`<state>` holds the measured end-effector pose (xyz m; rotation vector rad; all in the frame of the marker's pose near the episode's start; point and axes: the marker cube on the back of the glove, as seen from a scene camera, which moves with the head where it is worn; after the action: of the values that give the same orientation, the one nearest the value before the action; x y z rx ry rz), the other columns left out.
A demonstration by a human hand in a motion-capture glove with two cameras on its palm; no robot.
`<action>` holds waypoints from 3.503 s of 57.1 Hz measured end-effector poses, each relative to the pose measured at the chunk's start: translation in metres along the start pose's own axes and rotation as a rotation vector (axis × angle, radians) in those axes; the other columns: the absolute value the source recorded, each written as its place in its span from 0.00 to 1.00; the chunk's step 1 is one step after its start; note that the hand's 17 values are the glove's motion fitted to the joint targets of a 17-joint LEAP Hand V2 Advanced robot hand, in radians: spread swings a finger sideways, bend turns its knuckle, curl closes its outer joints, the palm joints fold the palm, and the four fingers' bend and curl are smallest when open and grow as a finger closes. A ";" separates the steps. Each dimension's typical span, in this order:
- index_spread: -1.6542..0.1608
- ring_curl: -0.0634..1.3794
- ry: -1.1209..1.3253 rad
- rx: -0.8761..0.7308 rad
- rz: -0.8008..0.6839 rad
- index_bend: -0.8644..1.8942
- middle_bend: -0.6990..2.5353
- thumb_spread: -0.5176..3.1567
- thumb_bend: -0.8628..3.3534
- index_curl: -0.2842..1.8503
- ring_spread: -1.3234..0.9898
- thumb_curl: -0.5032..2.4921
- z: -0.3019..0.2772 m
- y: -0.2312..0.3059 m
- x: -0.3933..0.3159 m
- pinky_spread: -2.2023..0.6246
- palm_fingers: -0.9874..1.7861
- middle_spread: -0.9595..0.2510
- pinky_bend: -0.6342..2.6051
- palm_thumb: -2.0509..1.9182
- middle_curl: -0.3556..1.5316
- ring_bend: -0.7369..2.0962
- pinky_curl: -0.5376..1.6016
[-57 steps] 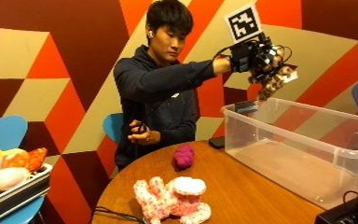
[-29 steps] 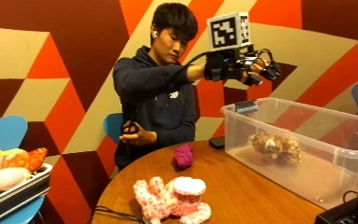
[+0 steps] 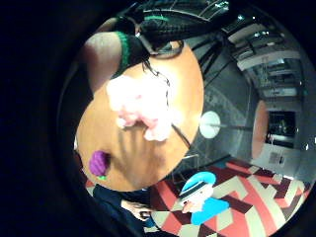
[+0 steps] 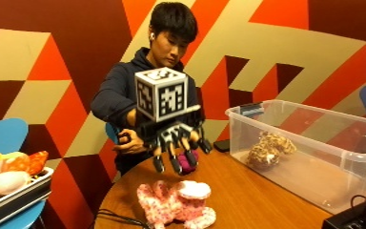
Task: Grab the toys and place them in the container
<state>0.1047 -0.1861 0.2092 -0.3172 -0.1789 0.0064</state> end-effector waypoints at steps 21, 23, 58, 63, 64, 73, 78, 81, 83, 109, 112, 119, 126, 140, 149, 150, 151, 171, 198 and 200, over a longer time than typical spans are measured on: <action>0.75 0.32 0.163 0.148 0.038 0.33 0.39 0.48 0.20 0.26 0.50 0.29 0.126 -0.018 0.015 0.74 0.51 0.72 0.50 0.59 0.48 0.63 0.40; 0.75 0.33 0.156 0.173 0.032 0.34 0.41 0.48 0.21 0.25 0.48 0.30 0.128 -0.020 0.015 0.73 0.54 0.70 0.50 0.59 0.50 0.65 0.40; 0.66 0.48 0.201 0.460 -0.130 0.52 0.57 0.31 0.22 0.37 0.43 0.42 -0.035 -0.022 -0.103 0.63 0.76 0.54 0.59 0.68 0.71 0.81 0.51; 0.65 0.48 0.164 0.528 -0.187 0.55 0.58 0.31 0.21 0.40 0.44 0.44 -0.079 -0.020 -0.149 0.63 0.75 0.53 0.59 0.68 0.72 0.82 0.53; 0.65 0.48 0.148 0.536 -0.204 0.55 0.58 0.31 0.21 0.41 0.44 0.44 -0.087 -0.019 -0.161 0.63 0.75 0.53 0.59 0.68 0.72 0.82 0.53; 0.64 0.49 0.012 0.604 -0.372 0.57 0.59 0.30 0.21 0.48 0.44 0.46 -0.145 -0.006 -0.269 0.62 0.74 0.53 0.59 0.68 0.73 0.83 0.55; 0.64 0.49 -0.041 0.622 -0.470 0.58 0.59 0.29 0.21 0.51 0.44 0.47 -0.144 -0.011 -0.319 0.62 0.73 0.53 0.59 0.68 0.74 0.83 0.56; 0.64 0.49 -0.054 0.624 -0.530 0.57 0.60 0.29 0.21 0.53 0.44 0.48 -0.136 -0.017 -0.343 0.62 0.73 0.53 0.59 0.68 0.74 0.84 0.56; 0.64 0.49 -0.032 0.623 -0.601 0.57 0.60 0.29 0.20 0.54 0.45 0.48 -0.127 -0.023 -0.355 0.62 0.72 0.54 0.59 0.67 0.74 0.84 0.57; 0.72 0.36 0.184 0.359 -0.464 0.36 0.43 0.43 0.19 0.48 0.46 0.37 -0.074 -0.054 -0.350 0.73 0.30 0.63 0.54 0.51 0.61 0.68 0.50; 0.72 0.33 0.192 0.364 -0.483 0.37 0.42 0.44 0.19 0.47 0.47 0.36 -0.081 -0.041 -0.332 0.74 0.32 0.64 0.53 0.51 0.60 0.66 0.48; 0.73 0.31 0.177 0.346 -0.516 0.38 0.41 0.44 0.19 0.45 0.48 0.33 -0.086 0.000 -0.283 0.76 0.35 0.67 0.51 0.51 0.58 0.63 0.46; 0.74 0.30 0.175 0.304 -0.418 0.38 0.41 0.45 0.19 0.43 0.48 0.31 -0.067 0.044 -0.216 0.76 0.37 0.68 0.50 0.51 0.56 0.62 0.45; 0.75 0.29 0.166 -0.018 -0.384 0.38 0.40 0.45 0.19 0.41 0.48 0.29 0.053 0.089 -0.150 0.77 0.39 0.69 0.49 0.51 0.54 0.62 0.43; 0.75 0.26 0.091 -0.130 -0.463 0.39 0.37 0.46 0.20 0.41 0.49 0.28 0.141 0.107 -0.153 0.78 0.36 0.71 0.49 0.51 0.51 0.57 0.43; 0.75 0.26 0.084 -0.134 -0.475 0.39 0.37 0.46 0.20 0.40 0.50 0.28 0.147 0.108 -0.153 0.78 0.36 0.71 0.49 0.51 0.51 0.57 0.43; 0.75 0.26 0.078 -0.132 -0.485 0.39 0.37 0.46 0.20 0.40 0.50 0.28 0.153 0.109 -0.154 0.78 0.36 0.71 0.49 0.51 0.50 0.57 0.43; 0.77 0.31 -0.028 0.281 -0.590 0.45 0.47 0.49 0.23 0.45 0.45 0.30 0.167 0.101 -0.161 0.69 0.73 0.66 0.47 0.58 0.56 0.67 0.42; 0.79 0.42 -0.045 0.637 -0.460 0.66 0.60 0.38 0.22 0.62 0.45 0.39 -0.076 0.043 -0.225 0.64 0.78 0.66 0.55 0.63 0.65 0.76 0.51; 0.79 0.43 -0.072 0.656 -0.490 0.66 0.60 0.38 0.22 0.62 0.45 0.40 -0.092 0.042 -0.242 0.64 0.78 0.66 0.55 0.63 0.65 0.76 0.52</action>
<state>-0.1160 -0.1835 0.0678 0.3872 -0.3107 -0.4019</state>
